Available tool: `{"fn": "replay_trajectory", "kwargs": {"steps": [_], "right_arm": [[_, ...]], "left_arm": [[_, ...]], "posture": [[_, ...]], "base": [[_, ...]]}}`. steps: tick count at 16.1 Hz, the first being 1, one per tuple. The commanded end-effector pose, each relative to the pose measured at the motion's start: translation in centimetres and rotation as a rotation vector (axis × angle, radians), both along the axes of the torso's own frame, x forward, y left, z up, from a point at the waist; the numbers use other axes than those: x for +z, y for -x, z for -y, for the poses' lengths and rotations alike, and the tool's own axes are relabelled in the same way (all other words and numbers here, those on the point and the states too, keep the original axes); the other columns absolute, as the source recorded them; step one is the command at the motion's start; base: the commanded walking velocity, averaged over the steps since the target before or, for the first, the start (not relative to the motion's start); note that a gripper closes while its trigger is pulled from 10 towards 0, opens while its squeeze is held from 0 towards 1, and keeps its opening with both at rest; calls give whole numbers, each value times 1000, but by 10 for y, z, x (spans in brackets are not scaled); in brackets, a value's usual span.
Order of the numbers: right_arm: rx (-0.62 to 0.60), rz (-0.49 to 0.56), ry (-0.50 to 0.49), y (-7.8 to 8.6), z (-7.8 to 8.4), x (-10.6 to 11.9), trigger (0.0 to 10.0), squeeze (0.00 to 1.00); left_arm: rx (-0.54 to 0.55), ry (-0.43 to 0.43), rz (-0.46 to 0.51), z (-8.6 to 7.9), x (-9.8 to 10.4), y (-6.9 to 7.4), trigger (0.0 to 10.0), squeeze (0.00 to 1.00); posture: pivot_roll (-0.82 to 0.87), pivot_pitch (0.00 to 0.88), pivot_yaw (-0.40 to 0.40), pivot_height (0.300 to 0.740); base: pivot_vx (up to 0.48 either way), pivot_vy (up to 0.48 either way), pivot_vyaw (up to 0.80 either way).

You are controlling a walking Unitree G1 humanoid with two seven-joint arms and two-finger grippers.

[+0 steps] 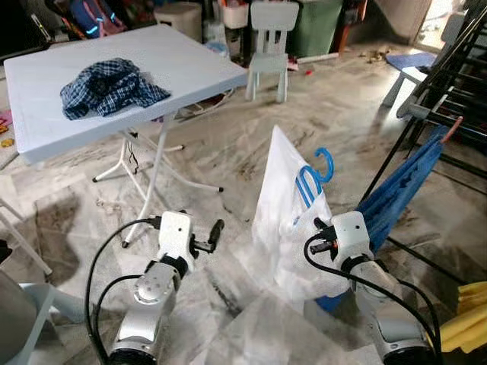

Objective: Hang hanger

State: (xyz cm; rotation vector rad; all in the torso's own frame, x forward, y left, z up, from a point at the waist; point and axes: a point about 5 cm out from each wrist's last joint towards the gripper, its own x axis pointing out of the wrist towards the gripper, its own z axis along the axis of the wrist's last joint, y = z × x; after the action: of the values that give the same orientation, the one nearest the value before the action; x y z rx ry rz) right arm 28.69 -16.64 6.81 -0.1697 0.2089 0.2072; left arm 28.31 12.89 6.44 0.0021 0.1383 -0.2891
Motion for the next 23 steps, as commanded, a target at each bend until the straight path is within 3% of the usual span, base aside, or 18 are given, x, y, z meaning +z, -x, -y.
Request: {"fn": "replay_trajectory", "kwargs": {"steps": [1, 3, 4, 7, 11, 15, 16, 17, 18, 19, 21, 23], "right_arm": [[57, 73, -64, -1, -11, 20, 10000, 0], [208, 63, -167, 6, -29, 33, 10000, 0], [418, 48, -243, 19, -47, 53, 10000, 0], [579, 7, -260, 31, -52, 66, 10000, 0], [675, -72, -264, 43, -50, 73, 10000, 0], [770, -129, -267, 56, -45, 84, 10000, 0], [787, -146, -275, 59, -44, 87, 10000, 0], [808, -160, -282, 61, -43, 90, 10000, 0], [819, -166, -283, 62, -43, 92, 10000, 0], [833, -177, -274, 64, -42, 93, 10000, 0], [814, -209, -197, 65, -29, 90, 10000, 0], [807, -227, -189, 65, -25, 90, 10000, 0]], "left_arm": [[-2, -27, -3, -2, 2, -1, 10000, 0], [-5, -30, -4, -1, 5, -3, 10000, 0], [-13, -42, 8, -1, 10, -9, 10000, 0], [-22, -37, 33, 1, 16, -17, 10000, 0], [-34, -2, 82, 16, 30, -33, 10000, 0], [-38, 9, 80, 22, 26, -37, 10000, 0], [-48, 18, 78, 24, 25, -37, 6902, 0], [-53, 23, 76, 27, 23, -38, 1608, 0], [-54, 25, 75, 28, 23, -39, 1608, 0], [-55, 41, 76, 30, 22, -39, 0, 0], [-45, 47, 80, 29, 21, -40, 0, 0], [-45, 32, 66, 24, 15, -37, 0, 0]], "posture": [[-48, 63, 24, 740], [-40, 63, 24, 740], [-38, 71, 24, 740], [-45, 81, 17, 740], [-64, 87, 5, 740], [-93, 98, 1, 740], [-100, 99, 1, 740], [-105, 98, 0, 740], [-113, 97, -1, 740], [-120, 95, -1, 740], [-123, 95, -4, 740], [-131, 101, -4, 740]], "base": [[0, 0, 0], [0, 0, 0], [0, 0, 0], [0, 0, 0], [0, 0, 0], [0, 0, 0], [0, 0, 0], [0, 0, 0], [0, 0, 0], [0, 0, 0], [0, 0, 0], [0, 0, 0]]}}
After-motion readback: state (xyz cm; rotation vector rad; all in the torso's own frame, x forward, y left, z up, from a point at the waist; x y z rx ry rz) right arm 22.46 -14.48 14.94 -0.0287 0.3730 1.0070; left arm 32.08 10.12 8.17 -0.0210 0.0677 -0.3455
